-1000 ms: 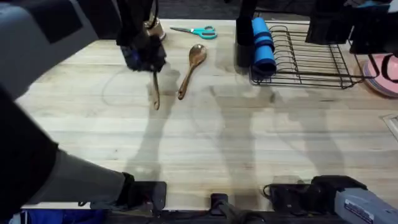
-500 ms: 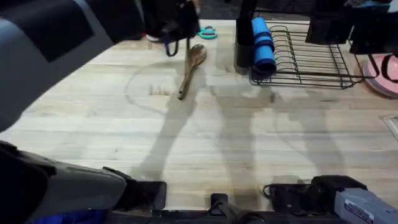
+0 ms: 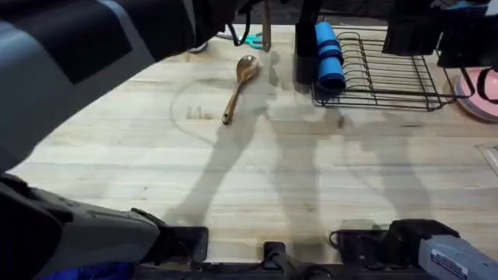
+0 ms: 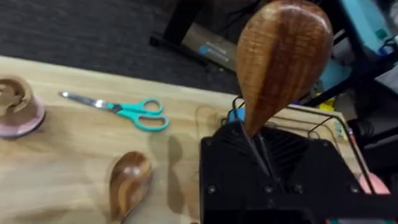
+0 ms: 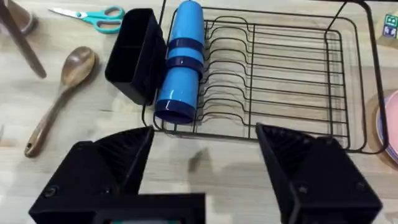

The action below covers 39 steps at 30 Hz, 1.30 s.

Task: Pick up the spoon on the table one by one and put them onto the rack

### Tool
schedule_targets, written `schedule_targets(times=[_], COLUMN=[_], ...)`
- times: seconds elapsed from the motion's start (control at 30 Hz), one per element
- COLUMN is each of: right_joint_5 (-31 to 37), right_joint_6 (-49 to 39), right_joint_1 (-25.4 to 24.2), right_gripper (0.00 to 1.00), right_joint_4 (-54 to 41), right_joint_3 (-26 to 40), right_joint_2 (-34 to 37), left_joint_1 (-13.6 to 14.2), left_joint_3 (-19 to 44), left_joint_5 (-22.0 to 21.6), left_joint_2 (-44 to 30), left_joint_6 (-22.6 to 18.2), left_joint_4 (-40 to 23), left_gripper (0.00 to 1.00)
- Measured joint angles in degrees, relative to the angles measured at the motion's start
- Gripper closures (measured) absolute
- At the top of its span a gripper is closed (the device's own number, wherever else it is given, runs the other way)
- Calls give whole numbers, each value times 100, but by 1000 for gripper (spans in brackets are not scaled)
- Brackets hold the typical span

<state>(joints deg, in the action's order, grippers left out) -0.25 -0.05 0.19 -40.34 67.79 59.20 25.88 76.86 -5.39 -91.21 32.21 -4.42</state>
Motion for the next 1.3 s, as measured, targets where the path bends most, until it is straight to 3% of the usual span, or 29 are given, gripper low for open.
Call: schedule_targets(times=[0.77, 0.97, 1.3], right_joint_5=[0, 0, 0], right_joint_6=[0, 0, 0], right_joint_1=[0, 0, 0], right_gripper=[4, 3, 3], right_joint_4=[0, 0, -2], right_joint_3=[0, 0, 0], right_joint_2=[0, 0, 0], left_joint_1=[347, 359, 488], left_joint_3=[0, 0, 0], left_joint_5=[-2, -22, -24], left_joint_2=[-855, -1224, -1862], left_joint_6=[24, 311, 498], left_joint_4=[2324, 2972, 3342], left_gripper=[955, 955, 955])
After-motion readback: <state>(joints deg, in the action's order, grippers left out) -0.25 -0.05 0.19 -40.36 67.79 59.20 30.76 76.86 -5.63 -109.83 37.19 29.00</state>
